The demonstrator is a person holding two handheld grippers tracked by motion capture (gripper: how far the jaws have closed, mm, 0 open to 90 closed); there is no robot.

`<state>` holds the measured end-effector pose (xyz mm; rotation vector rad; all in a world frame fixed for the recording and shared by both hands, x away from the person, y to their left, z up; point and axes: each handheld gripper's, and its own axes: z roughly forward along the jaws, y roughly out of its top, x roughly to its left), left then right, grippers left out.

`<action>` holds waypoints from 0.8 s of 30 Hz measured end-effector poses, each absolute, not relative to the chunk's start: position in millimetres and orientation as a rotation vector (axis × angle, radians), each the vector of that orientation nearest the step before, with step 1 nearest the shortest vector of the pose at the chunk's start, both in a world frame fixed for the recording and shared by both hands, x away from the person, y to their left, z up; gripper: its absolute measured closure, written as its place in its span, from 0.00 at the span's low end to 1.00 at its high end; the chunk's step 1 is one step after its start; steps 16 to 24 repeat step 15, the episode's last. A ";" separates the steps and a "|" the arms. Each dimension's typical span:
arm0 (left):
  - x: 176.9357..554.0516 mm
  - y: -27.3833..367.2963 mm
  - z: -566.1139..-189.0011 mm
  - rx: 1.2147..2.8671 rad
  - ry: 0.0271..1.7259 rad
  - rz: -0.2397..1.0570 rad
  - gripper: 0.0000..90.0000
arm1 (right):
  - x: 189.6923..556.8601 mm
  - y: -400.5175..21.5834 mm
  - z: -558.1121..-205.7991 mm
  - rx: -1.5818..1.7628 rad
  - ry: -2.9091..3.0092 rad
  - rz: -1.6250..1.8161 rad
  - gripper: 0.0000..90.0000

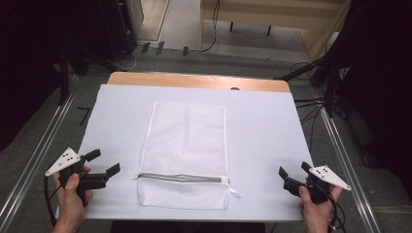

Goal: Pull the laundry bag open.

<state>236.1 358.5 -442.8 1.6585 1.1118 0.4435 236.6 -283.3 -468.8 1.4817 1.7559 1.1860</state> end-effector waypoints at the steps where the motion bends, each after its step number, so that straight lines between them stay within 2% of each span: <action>1: 236.1 358.5 -442.8 1.658 1.112 0.443 0.00 | 236.6 -283.3 -468.8 1.482 1.756 1.186 0.14; 7: 236.7 362.3 -444.1 1.646 1.127 0.444 0.00 | 236.9 -300.7 -473.4 1.542 1.695 1.177 0.14; 24: 238.6 361.5 -447.4 1.664 1.145 0.450 0.00 | 236.8 -297.3 -475.2 1.524 1.706 1.162 0.14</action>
